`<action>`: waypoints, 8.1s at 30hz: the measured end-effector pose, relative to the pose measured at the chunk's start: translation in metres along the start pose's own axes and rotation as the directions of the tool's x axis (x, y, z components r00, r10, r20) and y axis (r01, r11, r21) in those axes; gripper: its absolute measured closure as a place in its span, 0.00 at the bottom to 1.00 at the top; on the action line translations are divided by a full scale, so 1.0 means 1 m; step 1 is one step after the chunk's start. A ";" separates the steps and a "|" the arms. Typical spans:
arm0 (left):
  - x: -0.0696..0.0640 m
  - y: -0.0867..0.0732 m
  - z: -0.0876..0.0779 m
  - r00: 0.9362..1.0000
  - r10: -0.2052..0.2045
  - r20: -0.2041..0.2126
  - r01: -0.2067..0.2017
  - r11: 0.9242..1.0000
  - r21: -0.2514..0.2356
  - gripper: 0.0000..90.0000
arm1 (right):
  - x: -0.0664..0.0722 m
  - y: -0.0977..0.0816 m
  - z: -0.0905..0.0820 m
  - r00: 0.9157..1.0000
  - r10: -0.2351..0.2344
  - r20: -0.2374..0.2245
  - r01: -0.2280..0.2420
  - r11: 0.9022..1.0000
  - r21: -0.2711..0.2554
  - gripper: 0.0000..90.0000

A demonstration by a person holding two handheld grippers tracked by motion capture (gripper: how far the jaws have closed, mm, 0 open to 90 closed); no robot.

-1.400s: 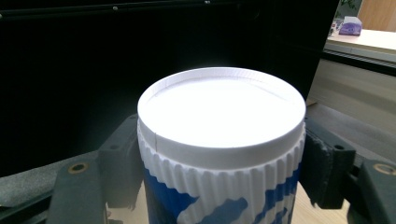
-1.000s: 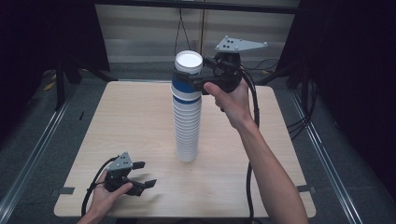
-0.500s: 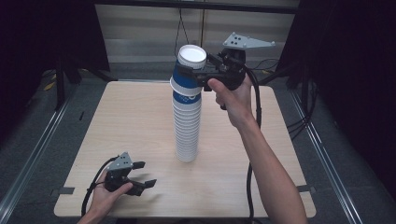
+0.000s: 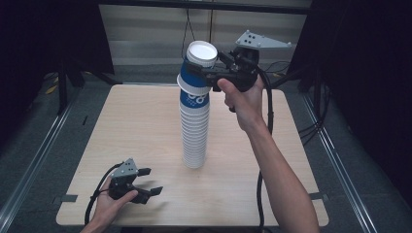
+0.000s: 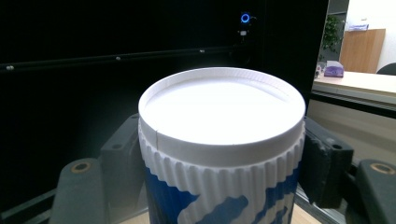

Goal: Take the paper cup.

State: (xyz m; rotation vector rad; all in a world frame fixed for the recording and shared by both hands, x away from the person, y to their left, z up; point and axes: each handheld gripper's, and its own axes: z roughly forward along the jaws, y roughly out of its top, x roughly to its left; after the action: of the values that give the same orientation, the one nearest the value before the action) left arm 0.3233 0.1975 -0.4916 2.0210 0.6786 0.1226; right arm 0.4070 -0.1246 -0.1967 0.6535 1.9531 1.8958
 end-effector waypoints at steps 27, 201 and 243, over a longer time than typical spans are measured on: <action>0.001 0.000 0.001 1.000 -0.002 -0.005 0.002 1.000 0.001 0.18 | -0.001 0.018 -0.037 0.999 -0.012 0.034 0.014 0.998 -0.062 0.32; -0.047 0.057 0.054 0.956 0.111 0.272 -0.076 0.988 -0.137 0.19 | 0.063 -0.248 -0.023 0.951 0.257 -0.169 -0.219 0.952 0.216 0.32; -0.027 0.058 0.039 0.956 0.098 0.277 -0.084 0.995 -0.059 0.22 | 0.041 -0.229 -0.045 0.953 0.279 -0.117 -0.220 0.904 0.368 0.16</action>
State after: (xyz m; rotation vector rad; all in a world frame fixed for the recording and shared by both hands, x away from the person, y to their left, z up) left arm 0.3385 0.1315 -0.4590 1.9755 0.4005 -0.0918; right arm 0.3281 -0.1413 -0.4196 0.9103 2.4540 1.8038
